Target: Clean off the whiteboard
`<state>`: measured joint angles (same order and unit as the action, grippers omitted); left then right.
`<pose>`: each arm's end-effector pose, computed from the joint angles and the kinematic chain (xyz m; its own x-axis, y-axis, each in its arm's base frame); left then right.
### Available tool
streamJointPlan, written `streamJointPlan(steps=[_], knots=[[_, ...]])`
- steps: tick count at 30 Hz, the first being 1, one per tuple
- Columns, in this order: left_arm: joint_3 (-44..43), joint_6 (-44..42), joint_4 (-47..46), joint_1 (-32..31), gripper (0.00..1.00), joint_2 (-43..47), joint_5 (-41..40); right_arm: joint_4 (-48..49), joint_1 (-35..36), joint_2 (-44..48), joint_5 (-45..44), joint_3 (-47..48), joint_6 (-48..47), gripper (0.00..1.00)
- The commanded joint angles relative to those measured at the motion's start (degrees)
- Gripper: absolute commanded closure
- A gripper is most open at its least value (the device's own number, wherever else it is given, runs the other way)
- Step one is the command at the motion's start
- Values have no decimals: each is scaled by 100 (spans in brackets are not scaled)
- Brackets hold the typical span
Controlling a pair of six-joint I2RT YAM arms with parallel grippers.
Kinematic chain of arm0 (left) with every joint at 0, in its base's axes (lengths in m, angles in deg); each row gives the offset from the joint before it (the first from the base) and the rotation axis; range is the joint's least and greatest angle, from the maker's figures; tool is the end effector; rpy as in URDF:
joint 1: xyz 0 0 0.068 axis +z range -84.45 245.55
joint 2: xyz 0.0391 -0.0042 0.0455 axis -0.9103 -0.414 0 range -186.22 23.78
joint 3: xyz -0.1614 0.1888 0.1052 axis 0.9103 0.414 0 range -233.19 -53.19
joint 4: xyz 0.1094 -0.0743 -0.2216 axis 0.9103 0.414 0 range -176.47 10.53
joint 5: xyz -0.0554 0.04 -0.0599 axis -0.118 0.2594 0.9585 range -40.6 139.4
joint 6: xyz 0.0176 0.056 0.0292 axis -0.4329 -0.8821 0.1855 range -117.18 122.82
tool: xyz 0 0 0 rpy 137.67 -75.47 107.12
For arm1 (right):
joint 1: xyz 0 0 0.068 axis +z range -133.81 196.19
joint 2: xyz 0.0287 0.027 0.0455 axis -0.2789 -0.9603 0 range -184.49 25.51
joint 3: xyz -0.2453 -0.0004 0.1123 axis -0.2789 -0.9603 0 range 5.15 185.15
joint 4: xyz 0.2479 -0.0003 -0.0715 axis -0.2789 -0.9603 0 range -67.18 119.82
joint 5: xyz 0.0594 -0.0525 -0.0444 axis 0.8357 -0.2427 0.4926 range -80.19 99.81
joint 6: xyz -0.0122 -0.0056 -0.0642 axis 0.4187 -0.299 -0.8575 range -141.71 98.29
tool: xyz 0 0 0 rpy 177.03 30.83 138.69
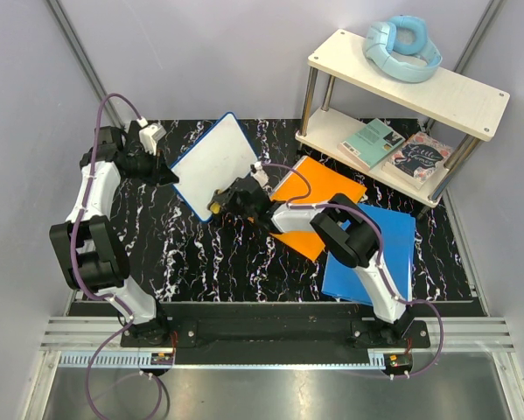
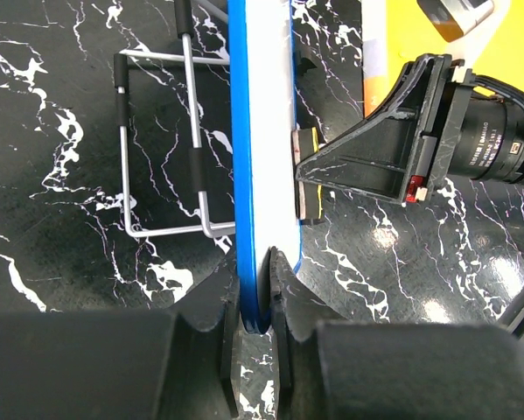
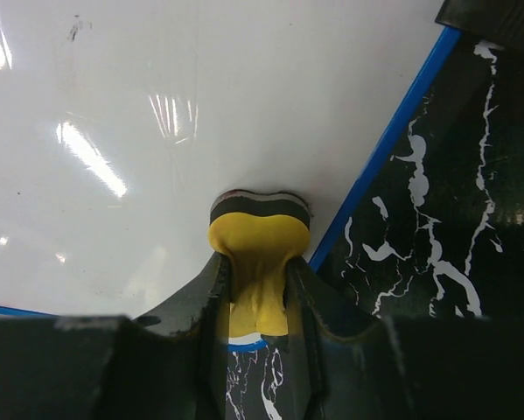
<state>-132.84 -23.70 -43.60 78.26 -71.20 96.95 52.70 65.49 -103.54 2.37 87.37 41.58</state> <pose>0.3485 0.0397 0.2750 -0.6388 0.1648 -0.7515 0.5766 0.7492 -0.3258 0.3359 0.3805 0.1304 -0.7216 0.5194 -0.4577 -0.0667 0.6059 0.7927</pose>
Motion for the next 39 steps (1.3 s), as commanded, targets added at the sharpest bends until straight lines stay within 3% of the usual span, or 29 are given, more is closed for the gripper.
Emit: streamJointPlan(steps=[1, 7, 17, 22, 30, 39], knots=[[73, -705, 222, -93, 100, -135, -791, -459, 11, 363, 24, -311, 34, 100], [82, -688, 239, -93, 100, -161, -765, -249, -473, 574, -82, -426, 44, 100], [91, -644, 230, -93, 100, -170, -747, -135, -588, 821, 31, -417, -457, 100], [64, -600, 239, -93, 100, -214, -730, 15, -457, 689, 15, -259, -571, 100], [56, -626, 230, -93, 100, -231, -756, 191, 35, 320, -407, 329, -1529, 100], [38, -635, 230, -93, 100, -240, -738, -801, 203, -58, -1364, 1077, -2522, 100]])
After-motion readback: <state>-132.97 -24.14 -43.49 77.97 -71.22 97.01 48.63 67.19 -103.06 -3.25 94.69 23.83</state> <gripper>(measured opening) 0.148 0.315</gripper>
